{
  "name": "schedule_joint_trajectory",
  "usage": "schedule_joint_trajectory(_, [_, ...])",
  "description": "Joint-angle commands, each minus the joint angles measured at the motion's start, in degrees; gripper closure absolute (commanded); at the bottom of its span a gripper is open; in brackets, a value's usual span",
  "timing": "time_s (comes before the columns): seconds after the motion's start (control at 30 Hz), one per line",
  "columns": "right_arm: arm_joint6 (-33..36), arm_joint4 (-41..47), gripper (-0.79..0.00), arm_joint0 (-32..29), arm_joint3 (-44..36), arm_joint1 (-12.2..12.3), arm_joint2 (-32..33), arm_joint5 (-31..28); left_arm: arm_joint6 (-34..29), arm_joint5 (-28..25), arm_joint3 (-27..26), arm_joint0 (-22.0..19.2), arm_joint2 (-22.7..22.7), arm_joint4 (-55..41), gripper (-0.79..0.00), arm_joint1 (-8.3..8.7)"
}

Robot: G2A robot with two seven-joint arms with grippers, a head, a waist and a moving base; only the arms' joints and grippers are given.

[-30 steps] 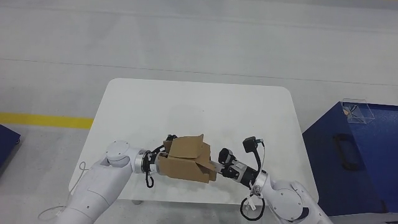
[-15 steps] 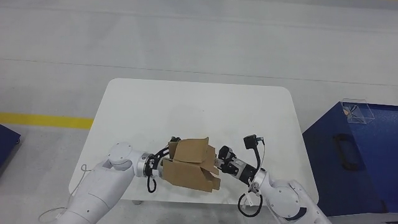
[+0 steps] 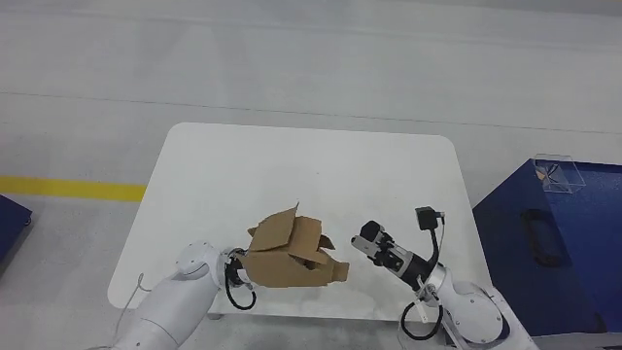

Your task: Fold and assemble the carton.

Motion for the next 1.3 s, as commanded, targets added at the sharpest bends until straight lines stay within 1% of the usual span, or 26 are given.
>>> schedule_joint_trajectory(0.0, [-0.36,-0.15,-0.785,-1.04,-1.1,0.08,0.7,-1.59,0.02,-2.2,0.66,-0.22,0.44,-2.13,0.0,-0.24])
schedule_joint_trajectory(0.07, [-0.42,0.0,-0.785,-2.01,-1.92,0.13,0.96,-2.9,0.02,-6.66,2.52,-0.84,1.04,0.2,0.0,-0.37])
schedule_joint_trajectory(0.13, [-0.95,-0.52,-0.785,-2.64,-3.03,0.14,1.2,-3.85,0.02,-8.45,3.87,-1.26,2.23,1.32,0.0,-0.73])
schedule_joint_trajectory(0.2, [-1.89,-1.24,-0.785,-3.29,-4.2,0.1,1.18,-4.74,0.02,-8.82,4.52,-1.54,3.38,0.76,0.0,-1.2])
schedule_joint_trajectory(0.27, [-3.15,-2.37,-0.785,-3.78,-5.29,0.04,1.37,-4.79,0.02,-10.45,6.12,-2.23,4.06,1.95,0.0,-1.52])
schedule_joint_trajectory(0.37, [-5.04,-4.0,-0.785,-4.17,-6.83,-0.08,1.56,-3.41,0.1,-10.88,7.4,-2.71,4.42,3.23,0.0,-2.01])
schedule_joint_trajectory(0.43, [-5.25,-4.37,-0.785,-4.14,-7.51,-0.13,1.42,-2.53,1.23,-12.01,7.73,-2.71,4.24,4.74,0.0,-2.26])
schedule_joint_trajectory(0.57, [-4.21,-7.16,-0.785,-3.53,-8.35,-0.22,0.48,1.05,2.93,-13.71,7.79,-2.33,4.14,7.94,0.0,-2.59])
schedule_joint_trajectory(0.63, [-2.33,-8.44,-0.785,-2.77,-8.21,-0.3,-0.94,4.07,3.42,-14.2,7.62,-2.31,4.1,9.61,0.0,-2.69])
schedule_joint_trajectory(0.7, [-2.02,-9.55,-0.785,-1.71,-7.92,-0.47,-2.27,5.37,4.9,-15.68,7.41,-1.97,3.92,11.2,0.0,-2.77])
schedule_joint_trajectory(1.0, [0.04,-12.11,-0.785,1.28,-5.4,-1.04,-6.69,9.13,6.05,-16.83,7.18,-1.06,2.43,12.6,0.0,-2.98])
schedule_joint_trajectory(1.13, [-0.46,-12.64,-0.785,2.01,-4.47,-1.2,-7.36,9.24,6.17,-16.71,7.26,-1.04,2.13,12.94,0.0,-3.06])
schedule_joint_trajectory(1.27, [-1.25,-11.8,-0.785,1.65,-4.46,-1.16,-6.32,8.52,6.17,-16.71,7.26,-1.04,2.13,12.94,0.0,-3.06])
